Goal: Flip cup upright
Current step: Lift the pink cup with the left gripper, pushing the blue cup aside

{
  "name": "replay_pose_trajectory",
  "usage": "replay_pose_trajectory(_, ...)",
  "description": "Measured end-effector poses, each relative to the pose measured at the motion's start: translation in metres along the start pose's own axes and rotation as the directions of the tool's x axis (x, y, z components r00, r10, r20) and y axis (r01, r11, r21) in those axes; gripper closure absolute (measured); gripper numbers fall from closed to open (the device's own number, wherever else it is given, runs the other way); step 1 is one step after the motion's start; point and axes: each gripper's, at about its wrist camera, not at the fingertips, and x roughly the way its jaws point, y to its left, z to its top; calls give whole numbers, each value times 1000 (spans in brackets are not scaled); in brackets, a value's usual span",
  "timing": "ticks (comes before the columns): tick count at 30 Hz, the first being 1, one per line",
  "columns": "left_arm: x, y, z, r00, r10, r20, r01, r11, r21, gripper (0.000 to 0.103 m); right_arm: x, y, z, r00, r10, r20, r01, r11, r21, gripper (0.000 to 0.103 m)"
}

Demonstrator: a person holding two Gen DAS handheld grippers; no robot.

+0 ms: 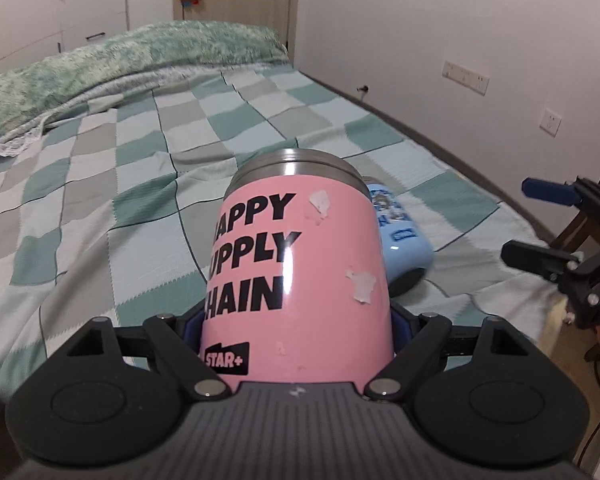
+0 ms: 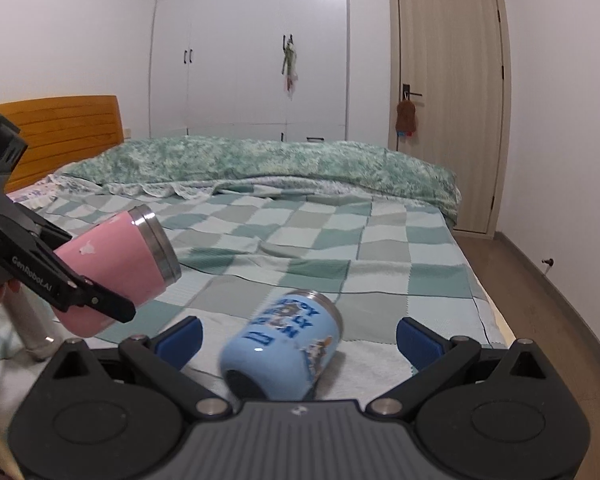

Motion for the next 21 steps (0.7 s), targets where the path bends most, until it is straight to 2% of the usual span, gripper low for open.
replay_pose_trajectory(10, -48, -44, -54, 998, 45, 39, -42, 996, -77, 19, -57, 31, -15, 999, 47, 24, -47, 999, -19, 0)
replay_pose_trajectory(21, -50, -67, -125, 995, 103, -11, -103, 964, -244, 19, -87, 50, -57, 995, 95, -12, -95, 995, -33, 0)
